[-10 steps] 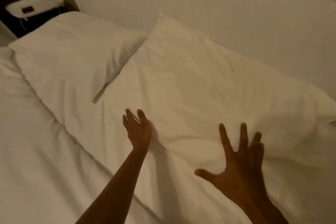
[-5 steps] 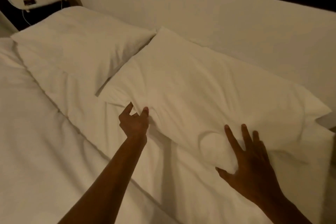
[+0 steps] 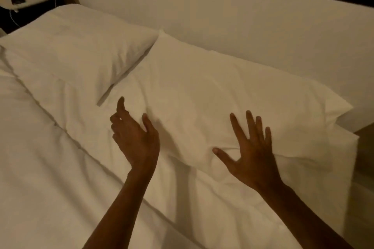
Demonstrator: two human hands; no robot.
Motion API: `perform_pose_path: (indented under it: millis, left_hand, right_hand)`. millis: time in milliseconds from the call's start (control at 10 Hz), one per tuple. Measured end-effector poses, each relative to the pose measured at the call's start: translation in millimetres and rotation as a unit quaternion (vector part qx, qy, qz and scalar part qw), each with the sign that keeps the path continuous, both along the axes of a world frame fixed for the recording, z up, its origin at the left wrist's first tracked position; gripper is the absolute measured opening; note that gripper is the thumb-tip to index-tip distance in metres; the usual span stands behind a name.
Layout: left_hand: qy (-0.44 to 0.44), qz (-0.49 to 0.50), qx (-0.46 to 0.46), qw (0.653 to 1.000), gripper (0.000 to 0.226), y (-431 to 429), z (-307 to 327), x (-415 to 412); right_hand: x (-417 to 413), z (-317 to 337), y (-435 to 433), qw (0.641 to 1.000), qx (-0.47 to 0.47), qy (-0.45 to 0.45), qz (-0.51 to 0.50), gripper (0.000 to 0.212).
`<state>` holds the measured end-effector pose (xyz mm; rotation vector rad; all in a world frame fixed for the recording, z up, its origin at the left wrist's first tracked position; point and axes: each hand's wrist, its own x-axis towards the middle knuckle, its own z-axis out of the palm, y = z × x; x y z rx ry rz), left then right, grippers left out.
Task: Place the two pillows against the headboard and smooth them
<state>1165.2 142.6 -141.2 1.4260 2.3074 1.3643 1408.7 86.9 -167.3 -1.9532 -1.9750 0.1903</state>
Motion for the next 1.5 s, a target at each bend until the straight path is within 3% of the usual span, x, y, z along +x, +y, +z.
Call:
perform_pose_path:
  millis: [100, 200, 300, 400, 500, 700, 800, 900, 1000, 1100, 1200, 1300, 1500]
  left_hand:
    - [0.109, -0.224, -0.049, 0.967, 0.054, 26.2, -3.3, 20.5]
    - [0.22, -0.381, -0.204, 0.875, 0.063, 38.8, -34.0, 13.4]
    - [0.234, -0.371, -0.176, 0.881, 0.068, 38.7, -37.2, 3.9]
    - [0.201, -0.368, -0.109, 0.901, 0.071, 37.3, -22.7, 17.3]
    - [0.231, -0.435, -0.167, 0.854, 0.07, 33.6, -31.0, 30.0]
    - [0.306, -0.442, -0.239, 0.809, 0.076, 36.8, -36.5, 21.4]
    - [0.313, -0.43, -0.258, 0.807, 0.076, 35.4, -30.9, 25.5]
    - [0.294, -0.405, -0.236, 0.833, 0.076, 25.8, -22.9, 38.3]
    - [0.29, -0.415, -0.223, 0.833, 0.077, 4.2, -21.6, 47.4]
    - [0.311, -0.43, -0.291, 0.796, 0.081, -11.0, -19.5, 42.4]
    - [0.352, -0.45, -0.332, 0.751, 0.079, -26.3, 4.2, 32.6]
    - [0.345, -0.44, -0.353, 0.75, 0.079, -66.2, 34.8, 10.9]
    - [0.257, -0.449, -0.407, 0.753, 0.114, -216.4, 90.0, -21.0]
  right_hand:
    - [5.5, -11.7, 5.0, 0.999, 0.002, -0.04, -0.009, 0.093]
    - [22.3, -22.2, -14.0, 0.995, -0.042, -0.077, -0.057, 0.107]
    - [36.3, -23.3, -30.1, 0.988, -0.08, -0.078, -0.102, 0.126]
    - [33.1, -11.1, -29.6, 0.982, -0.076, -0.001, -0.173, 0.14]
    - [18.4, -17.8, -51.9, 0.969, -0.081, 0.057, -0.227, 0.14]
    - [32.6, -58.9, -124.7, 0.971, -0.139, -0.058, -0.184, 0.13]
    - [42.1, -53.4, -138.4, 0.963, -0.18, -0.09, -0.177, 0.121]
    - [40.2, -42.5, -144.1, 0.95, -0.226, -0.098, -0.19, 0.106]
    - [31.2, -30.8, -147.9, 0.966, -0.172, -0.075, -0.176, 0.087]
    - [26.2, -18.1, -155.1, 0.975, -0.186, -0.028, -0.115, 0.086]
    - [33.4, 12.3, -157.3, 0.962, -0.233, -0.043, -0.132, 0.083]
    - [33.1, 60.2, -164.2, 0.962, -0.232, -0.018, -0.141, 0.085]
    - [4.2, 141.4, -243.7, 0.959, -0.238, 0.012, -0.156, 0.094]
